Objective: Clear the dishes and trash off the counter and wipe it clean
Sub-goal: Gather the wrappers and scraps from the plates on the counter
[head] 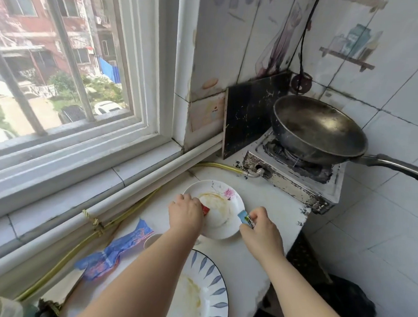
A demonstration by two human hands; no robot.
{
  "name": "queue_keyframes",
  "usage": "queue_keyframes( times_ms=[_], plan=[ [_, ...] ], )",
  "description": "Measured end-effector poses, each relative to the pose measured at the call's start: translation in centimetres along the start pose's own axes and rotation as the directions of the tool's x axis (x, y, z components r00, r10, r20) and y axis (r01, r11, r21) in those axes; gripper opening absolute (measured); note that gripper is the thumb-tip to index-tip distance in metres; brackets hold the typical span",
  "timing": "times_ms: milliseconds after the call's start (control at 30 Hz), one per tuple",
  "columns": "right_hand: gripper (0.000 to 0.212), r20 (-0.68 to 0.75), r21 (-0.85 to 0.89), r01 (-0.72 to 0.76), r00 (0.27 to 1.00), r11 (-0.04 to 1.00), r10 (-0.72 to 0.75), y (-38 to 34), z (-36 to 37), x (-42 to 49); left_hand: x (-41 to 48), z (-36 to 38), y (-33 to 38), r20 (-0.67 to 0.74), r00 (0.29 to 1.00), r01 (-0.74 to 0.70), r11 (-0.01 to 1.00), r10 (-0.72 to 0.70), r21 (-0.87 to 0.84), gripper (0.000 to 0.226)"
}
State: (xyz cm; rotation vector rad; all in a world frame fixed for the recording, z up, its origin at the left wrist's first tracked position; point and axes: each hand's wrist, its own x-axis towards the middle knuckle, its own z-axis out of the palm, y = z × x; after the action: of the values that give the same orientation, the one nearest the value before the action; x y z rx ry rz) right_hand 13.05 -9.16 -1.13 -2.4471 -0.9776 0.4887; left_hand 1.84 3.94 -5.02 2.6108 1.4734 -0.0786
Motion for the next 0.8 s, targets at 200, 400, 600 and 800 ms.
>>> queue_keyframes(
  times_ms=[200, 400, 600, 800],
  plan=[
    [0.021, 0.056, 0.187, -0.059, 0.997, 0.981, 0.049, -2.5, 0.4, 1.2, -0.1, -0.7, -0.4, 0.083, 0.993, 0.099, 0.980, -0.086, -0.172, 0.026],
    [0.004, 0.182, 0.101, 0.094, 0.977, 0.990, -0.111, -5.3, 4.3, 1.8, -1.4, -2.8, -4.8, 0.111, 0.918, 0.331, 0.581, -0.381, -0.744, 0.015],
    [0.015, 0.302, 0.058, 0.303, 0.903, 0.951, -0.306, -10.0, 8.1, 1.2, -5.7, -4.7, -11.6, 0.247, 0.799, 0.426, 0.227, -0.548, -0.876, 0.055],
    [0.004, 0.444, -0.045, 0.512, 0.779, 0.858, -0.442, -14.1, 10.4, 0.9, -10.6, -4.9, -14.9, 0.349, 0.669, 0.500, 0.050, -0.656, -0.865, 0.045]
  ],
)
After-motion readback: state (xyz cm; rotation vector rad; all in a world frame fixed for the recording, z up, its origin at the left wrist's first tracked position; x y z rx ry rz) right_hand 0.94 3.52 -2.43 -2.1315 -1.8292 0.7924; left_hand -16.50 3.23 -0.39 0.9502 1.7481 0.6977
